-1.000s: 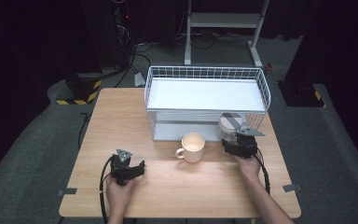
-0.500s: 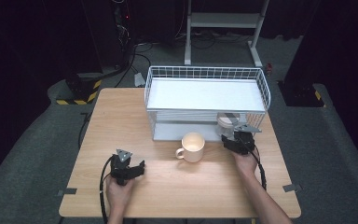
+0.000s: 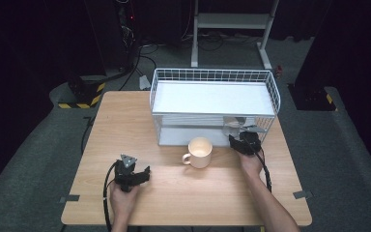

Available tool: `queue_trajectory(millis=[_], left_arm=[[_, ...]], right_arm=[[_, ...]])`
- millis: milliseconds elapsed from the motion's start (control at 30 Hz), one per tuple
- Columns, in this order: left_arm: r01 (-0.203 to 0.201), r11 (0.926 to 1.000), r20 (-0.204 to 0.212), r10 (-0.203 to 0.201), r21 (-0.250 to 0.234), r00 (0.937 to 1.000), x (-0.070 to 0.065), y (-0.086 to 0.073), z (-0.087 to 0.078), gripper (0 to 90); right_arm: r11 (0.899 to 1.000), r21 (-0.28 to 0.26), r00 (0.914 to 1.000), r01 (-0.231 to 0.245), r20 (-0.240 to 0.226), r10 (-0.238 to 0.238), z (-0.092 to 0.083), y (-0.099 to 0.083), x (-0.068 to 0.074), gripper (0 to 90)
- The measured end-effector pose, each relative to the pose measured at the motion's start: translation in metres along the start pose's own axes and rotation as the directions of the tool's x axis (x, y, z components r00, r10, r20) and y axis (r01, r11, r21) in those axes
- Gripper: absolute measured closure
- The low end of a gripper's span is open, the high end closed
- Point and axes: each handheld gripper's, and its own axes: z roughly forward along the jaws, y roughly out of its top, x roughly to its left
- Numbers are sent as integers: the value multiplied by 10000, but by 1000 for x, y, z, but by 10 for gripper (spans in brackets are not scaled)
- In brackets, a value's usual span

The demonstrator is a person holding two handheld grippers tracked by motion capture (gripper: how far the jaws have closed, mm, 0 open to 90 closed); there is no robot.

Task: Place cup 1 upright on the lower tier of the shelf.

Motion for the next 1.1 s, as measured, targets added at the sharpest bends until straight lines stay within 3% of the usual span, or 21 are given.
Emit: queue_trajectory(millis=[333, 400, 600, 633, 700, 733, 800, 867, 900, 933, 1100], left_arm=[[-41, 10000, 14, 41, 23, 10000, 0, 0, 0, 206], [-56, 10000, 33, 56, 34, 10000, 1, 1, 0, 206], [-22, 10000, 32, 22, -7, 10000, 0, 1, 1, 206], [-25, 10000, 42, 25, 1, 10000, 0, 1, 1, 206], [-33, 10000, 44, 33, 4, 10000, 0, 1, 1, 206], [-38, 10000, 46, 38, -3, 10000, 0, 1, 1, 206], [-34, 10000, 43, 34, 7, 10000, 0, 1, 1, 206], [-40, 10000, 42, 40, -3, 10000, 0, 1, 1, 207], [-30, 10000, 29, 30, -1, 10000, 0, 1, 1, 207], [-24, 10000, 17, 24, -28, 10000, 0, 1, 1, 208], [-30, 10000, 17, 30, -26, 10000, 0, 1, 1, 208]], right_arm=[[9996, 273, 9996, 16, 265, -23, 11, 1, -1, 525], [9989, 259, 9987, 399, 318, -407, 13, 4, -1, 533], [9984, 549, 9990, -120, 442, 96, 16, 8, 1, 548], [9984, 536, 9987, 171, 461, -196, 18, 9, -2, 556], [9977, 670, 9987, -46, 518, 12, 19, 11, 1, 561], [9979, 612, 9982, 198, 544, -232, 21, 11, 0, 562], [9980, 622, 9983, 146, 552, -181, 22, 11, 0, 558], [9981, 549, 9981, 267, 536, -296, 22, 11, -1, 511], [9980, 616, 9987, -111, 508, 80, 20, 10, 2, 486], [9986, 526, 9990, 59, 444, -82, 19, 9, 0, 458], [9969, 635, 9989, -458, 68, 455, 13, 4, -4, 336]])
